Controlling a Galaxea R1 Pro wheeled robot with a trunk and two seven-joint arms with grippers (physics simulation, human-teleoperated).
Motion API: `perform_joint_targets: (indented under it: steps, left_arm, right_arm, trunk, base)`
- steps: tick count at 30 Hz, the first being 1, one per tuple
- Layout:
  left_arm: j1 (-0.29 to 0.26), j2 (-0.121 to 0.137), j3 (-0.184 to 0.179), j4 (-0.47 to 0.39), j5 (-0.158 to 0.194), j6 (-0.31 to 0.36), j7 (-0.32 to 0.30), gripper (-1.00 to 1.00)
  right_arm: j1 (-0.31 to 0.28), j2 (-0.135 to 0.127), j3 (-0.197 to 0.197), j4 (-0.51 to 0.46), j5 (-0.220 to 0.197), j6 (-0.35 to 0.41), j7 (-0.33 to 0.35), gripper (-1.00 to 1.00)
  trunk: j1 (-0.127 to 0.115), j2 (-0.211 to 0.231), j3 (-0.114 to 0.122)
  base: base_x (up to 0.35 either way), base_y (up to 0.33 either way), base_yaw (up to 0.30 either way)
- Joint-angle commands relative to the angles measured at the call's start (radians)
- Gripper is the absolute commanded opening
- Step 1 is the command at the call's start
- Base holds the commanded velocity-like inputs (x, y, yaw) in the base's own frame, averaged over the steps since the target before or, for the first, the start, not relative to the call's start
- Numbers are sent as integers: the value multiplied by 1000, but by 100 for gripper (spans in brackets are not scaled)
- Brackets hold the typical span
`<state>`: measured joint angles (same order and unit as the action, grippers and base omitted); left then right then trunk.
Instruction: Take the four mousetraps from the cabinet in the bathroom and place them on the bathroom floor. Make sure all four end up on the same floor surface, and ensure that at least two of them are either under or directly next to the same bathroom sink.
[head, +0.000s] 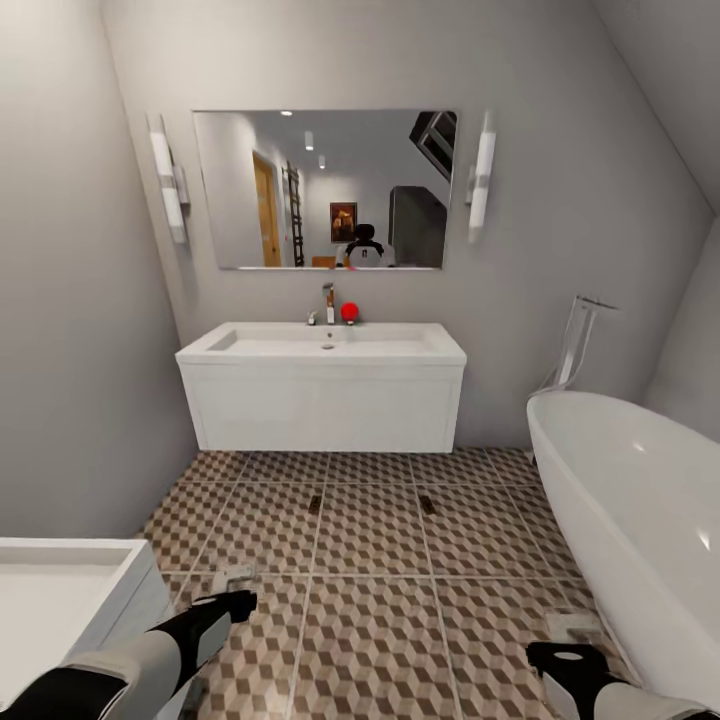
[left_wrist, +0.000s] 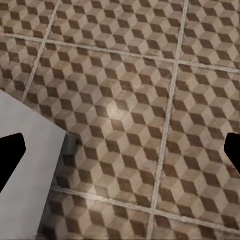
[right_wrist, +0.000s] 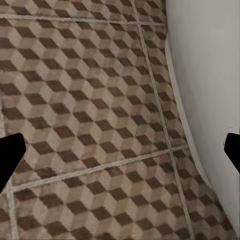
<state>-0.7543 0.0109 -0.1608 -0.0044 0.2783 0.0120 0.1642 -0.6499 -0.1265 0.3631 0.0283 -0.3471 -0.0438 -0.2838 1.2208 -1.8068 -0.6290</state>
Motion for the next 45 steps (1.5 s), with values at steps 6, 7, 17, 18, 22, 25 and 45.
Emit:
perform_joint_targets:
  steps: [6, 7, 17, 18, 22, 25, 45]
  left_arm:
    - [60, 4, -9, 0, 10, -2, 3, 100]
    - [69, 4, -9, 0, 10, -2, 3, 100]
    - [174, 10, -8, 0, 32, -3, 3, 100]
    - [183, 11, -8, 0, 39, -4, 3, 100]
    - [219, 12, -8, 0, 74, -6, 2, 100]
    - [257, 12, -9, 0, 103, -8, 2, 100]
    - [401, 8, -9, 1, 117, -8, 2, 100]
  right_arm:
    - [58, 0, 10, 4, -11, -8, 0, 100]
    - [63, -1, 10, 4, -11, -9, 0, 100]
    - [117, 3, 10, 4, -12, -11, 2, 100]
    - [127, 4, 10, 4, -12, -12, 3, 100]
    - [168, 7, 10, 4, -12, -14, 8, 100]
    - [228, 10, 11, 4, -9, -23, 21, 100]
    - [445, 20, 12, 4, -6, -78, 34, 100]
  trunk:
    - [-23, 42, 18]
    - [-27, 49, 21]
    - [-65, 119, 53]
    - [-69, 126, 56]
    - [-85, 154, 68]
    - [-96, 175, 78]
    - [-173, 315, 140]
  base:
    - [0, 0, 0]
    - [0, 0, 0]
    - [0, 0, 0]
    - [0, 0, 0]
    - [0, 0, 0]
    - [0, 0, 0]
    - [0, 0, 0]
